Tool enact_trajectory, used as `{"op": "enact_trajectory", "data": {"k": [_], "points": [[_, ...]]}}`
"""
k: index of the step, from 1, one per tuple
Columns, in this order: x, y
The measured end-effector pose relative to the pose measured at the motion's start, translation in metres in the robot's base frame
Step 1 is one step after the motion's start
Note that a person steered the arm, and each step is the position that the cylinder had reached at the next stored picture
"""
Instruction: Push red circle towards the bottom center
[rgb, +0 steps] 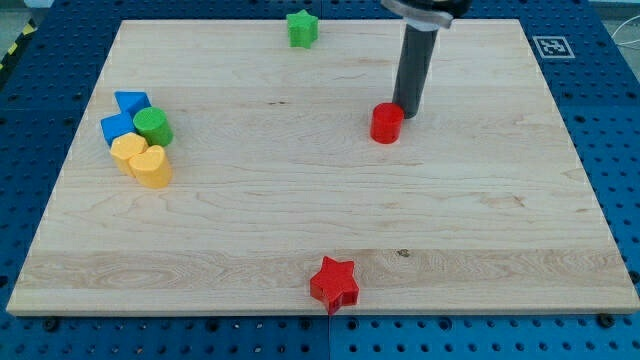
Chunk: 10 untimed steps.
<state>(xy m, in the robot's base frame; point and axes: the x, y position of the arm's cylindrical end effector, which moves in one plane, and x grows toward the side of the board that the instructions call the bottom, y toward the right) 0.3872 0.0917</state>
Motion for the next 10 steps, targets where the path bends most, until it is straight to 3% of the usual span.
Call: {"op": "enact_trajectory", "data": {"k": [3,6,9,10], "points": [[0.066,-0.067],[0.065,-0.163],[0.106,-0.164],[0.08,-0.167]]}}
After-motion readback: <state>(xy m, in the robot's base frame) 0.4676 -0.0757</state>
